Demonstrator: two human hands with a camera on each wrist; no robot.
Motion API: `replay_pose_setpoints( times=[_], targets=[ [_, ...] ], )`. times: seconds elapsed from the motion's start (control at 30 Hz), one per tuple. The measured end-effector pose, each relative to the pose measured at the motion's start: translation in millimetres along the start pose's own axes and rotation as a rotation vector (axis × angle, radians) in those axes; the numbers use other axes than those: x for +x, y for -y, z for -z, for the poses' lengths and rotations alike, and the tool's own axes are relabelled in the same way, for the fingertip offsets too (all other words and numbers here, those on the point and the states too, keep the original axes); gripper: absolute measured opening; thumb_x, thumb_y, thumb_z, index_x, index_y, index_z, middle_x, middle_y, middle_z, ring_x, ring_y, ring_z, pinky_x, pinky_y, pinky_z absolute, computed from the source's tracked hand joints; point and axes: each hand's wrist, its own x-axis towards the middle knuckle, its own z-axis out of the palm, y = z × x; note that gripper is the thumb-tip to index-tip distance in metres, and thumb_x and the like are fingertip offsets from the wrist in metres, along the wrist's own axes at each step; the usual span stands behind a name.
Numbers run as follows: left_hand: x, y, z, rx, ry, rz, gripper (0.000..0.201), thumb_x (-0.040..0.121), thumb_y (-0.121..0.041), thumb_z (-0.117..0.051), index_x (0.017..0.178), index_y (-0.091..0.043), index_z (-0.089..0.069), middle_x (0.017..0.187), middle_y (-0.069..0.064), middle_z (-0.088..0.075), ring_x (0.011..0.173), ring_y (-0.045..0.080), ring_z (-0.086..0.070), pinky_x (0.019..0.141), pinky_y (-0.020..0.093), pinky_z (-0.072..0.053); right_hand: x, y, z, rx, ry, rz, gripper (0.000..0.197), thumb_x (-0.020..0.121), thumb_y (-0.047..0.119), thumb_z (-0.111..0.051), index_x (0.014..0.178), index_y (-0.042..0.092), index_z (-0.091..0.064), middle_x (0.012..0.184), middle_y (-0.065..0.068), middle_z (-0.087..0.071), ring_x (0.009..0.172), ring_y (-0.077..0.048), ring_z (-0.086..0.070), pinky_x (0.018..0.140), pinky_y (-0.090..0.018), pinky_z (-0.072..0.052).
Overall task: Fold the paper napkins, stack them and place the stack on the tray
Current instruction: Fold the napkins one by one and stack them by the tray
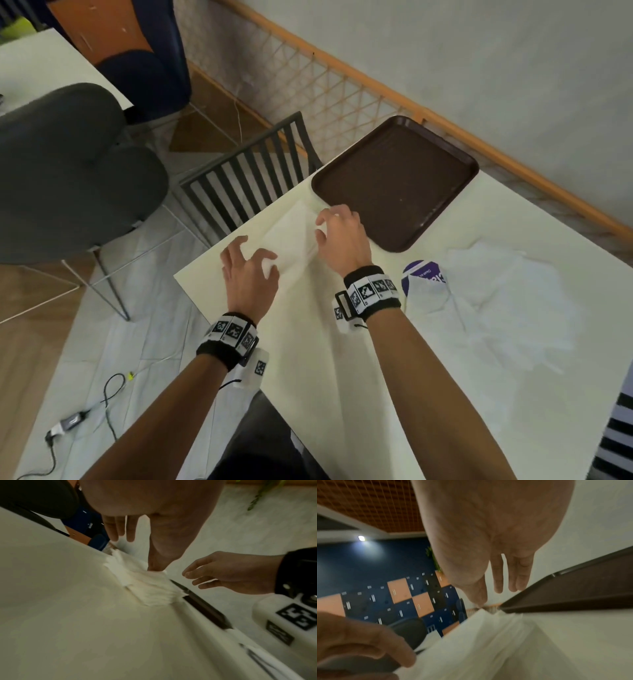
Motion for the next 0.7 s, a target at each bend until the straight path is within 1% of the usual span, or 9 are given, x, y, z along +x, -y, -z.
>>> replay_pose_setpoints(
  times=[0.07,0.17,0.23,0.3,0.37,0.47,0.53,0.6,0.7],
  targets=[
    [-22,-17,-1,-0.068,-0.001,-0.079,0.018,0.089,-0.012,-0.077,0.104,-0.022,-0.077,0.142,0.008,-0.054,0.133,0.033,-0.043,0.106,0.046,-0.049,-34,-12,22,0.084,0.002,-0.003,0.015,0.104,0.025,-0.069,0.118,0.022,-0.071,0.125,-0.005,-0.067,0.110,-0.024,-0.065,0.093,-0.042,-0.059],
    [-63,-45,-10,-0.197,0.122,-0.126,0.014,0.093,-0.014,-0.074,0.102,-0.024,-0.075,0.114,-0.006,-0.064,0.111,0.019,-0.057,0.091,0.030,-0.049,-95,-38,46,0.162,0.105,-0.026,0.008,0.105,0.029,-0.066,0.112,0.027,-0.068,0.112,0.003,-0.073,0.100,-0.019,-0.069,0.087,-0.042,-0.061],
    [-90,-64,-24,-0.247,0.227,-0.169,0.007,0.094,-0.020,-0.073,0.098,-0.026,-0.075,0.098,-0.012,-0.065,0.093,0.014,-0.063,0.083,0.034,-0.055,-137,-60,53,0.159,0.173,-0.063,0.007,0.103,0.032,-0.067,0.110,0.031,-0.067,0.108,0.010,-0.076,0.097,-0.016,-0.070,0.085,-0.042,-0.062],
    [-114,-82,-41,-0.266,0.346,-0.203,0.003,0.095,-0.029,-0.072,0.097,-0.027,-0.074,0.093,-0.014,-0.066,0.086,0.009,-0.064,0.082,0.040,-0.057,-173,-85,59,0.134,0.206,-0.149,0.012,0.101,0.032,-0.068,0.112,0.034,-0.066,0.108,0.015,-0.075,0.099,-0.016,-0.070,0.086,-0.043,-0.062],
    [-132,-97,-57,-0.263,0.440,-0.243,0.012,0.096,-0.037,-0.072,0.104,-0.028,-0.073,0.100,-0.013,-0.067,0.092,0.009,-0.064,0.088,0.039,-0.056,-201,-112,65,0.070,0.245,-0.249,0.028,0.098,0.035,-0.072,0.123,0.036,-0.061,0.119,0.012,-0.071,0.113,-0.020,-0.068,0.091,-0.040,-0.058],
    [-150,-118,-73,-0.221,0.536,-0.294,0.036,0.093,-0.053,-0.073,0.118,-0.028,-0.069,0.115,-0.012,-0.064,0.109,0.012,-0.058,0.095,0.035,-0.051,-237,-151,77,-0.076,0.342,-0.374,0.085,0.083,0.054,-0.086,0.154,0.034,-0.042,0.153,0.001,-0.050,0.139,-0.029,-0.051,0.108,-0.046,-0.048],
    [-158,-127,-80,-0.142,0.597,-0.340,0.055,0.085,-0.065,-0.075,0.125,-0.028,-0.066,0.120,-0.011,-0.061,0.115,0.015,-0.053,0.099,0.036,-0.049,-251,-170,79,-0.162,0.381,-0.401,0.115,0.071,0.066,-0.090,0.163,0.031,-0.031,0.159,-0.001,-0.041,0.145,-0.030,-0.043,0.115,-0.049,-0.040],
    [-167,-133,-87,0.023,0.655,-0.412,0.070,0.079,-0.070,-0.076,0.132,-0.027,-0.060,0.128,-0.008,-0.053,0.121,0.019,-0.047,0.102,0.040,-0.044,-258,-181,79,-0.190,0.388,-0.413,0.115,0.065,0.072,-0.090,0.158,0.032,-0.034,0.148,0.000,-0.052,0.137,-0.029,-0.047,0.111,-0.049,-0.039],
    [-175,-137,-92,0.177,0.637,-0.449,0.079,0.078,-0.063,-0.079,0.142,-0.026,-0.051,0.135,-0.003,-0.044,0.126,0.025,-0.041,0.102,0.042,-0.039,-260,-189,85,-0.115,0.408,-0.407,0.087,0.076,0.060,-0.089,0.147,0.033,-0.048,0.138,0.005,-0.062,0.133,-0.026,-0.053,0.107,-0.047,-0.038]
  ],
)
